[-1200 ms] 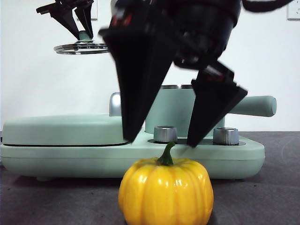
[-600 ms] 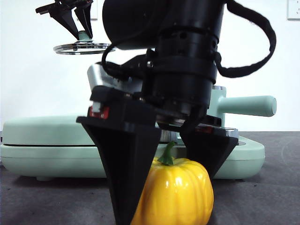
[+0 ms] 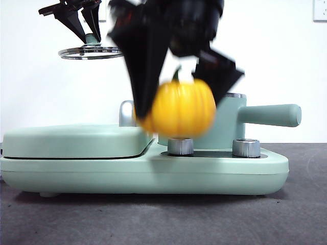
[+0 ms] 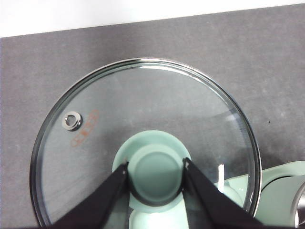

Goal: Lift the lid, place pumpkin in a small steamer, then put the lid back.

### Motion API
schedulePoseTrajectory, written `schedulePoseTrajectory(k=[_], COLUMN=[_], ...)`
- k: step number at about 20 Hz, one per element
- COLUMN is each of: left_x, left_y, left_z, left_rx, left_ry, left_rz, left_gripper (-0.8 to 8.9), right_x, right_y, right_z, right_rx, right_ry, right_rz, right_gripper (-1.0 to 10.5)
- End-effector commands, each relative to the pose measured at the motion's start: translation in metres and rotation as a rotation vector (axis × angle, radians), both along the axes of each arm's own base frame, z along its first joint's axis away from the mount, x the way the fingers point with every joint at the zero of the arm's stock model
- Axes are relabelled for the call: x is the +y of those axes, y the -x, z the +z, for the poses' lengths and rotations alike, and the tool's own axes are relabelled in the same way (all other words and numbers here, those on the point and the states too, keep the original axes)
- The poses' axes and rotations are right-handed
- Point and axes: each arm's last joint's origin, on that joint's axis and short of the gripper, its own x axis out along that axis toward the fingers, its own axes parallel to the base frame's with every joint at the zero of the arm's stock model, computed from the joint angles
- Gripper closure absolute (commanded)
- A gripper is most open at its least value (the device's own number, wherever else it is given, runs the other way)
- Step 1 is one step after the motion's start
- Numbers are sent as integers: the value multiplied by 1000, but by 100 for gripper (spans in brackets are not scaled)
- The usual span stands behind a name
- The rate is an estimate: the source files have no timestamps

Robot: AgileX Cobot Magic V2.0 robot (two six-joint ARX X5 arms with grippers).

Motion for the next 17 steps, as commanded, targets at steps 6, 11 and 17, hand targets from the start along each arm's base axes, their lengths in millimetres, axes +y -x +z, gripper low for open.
schedulePoseTrajectory(k=[6,11,17], left_x=[0,-2,-2], left_y=[6,7,6], left_z=[4,3,3], left_rx=[13,13,14], left_ry=[2,2,1], left_rz=[-7,-12,-12], left_gripper=[799,799,799], right_x=[-36,-46,-47], right_y=[-78,-125,-153], right_z=[71,56,17], right_rx=[-161,-162,-132], right_ry=[-112,-83,7], right_rz=[-160,-195,-204], right_gripper=[577,577,577])
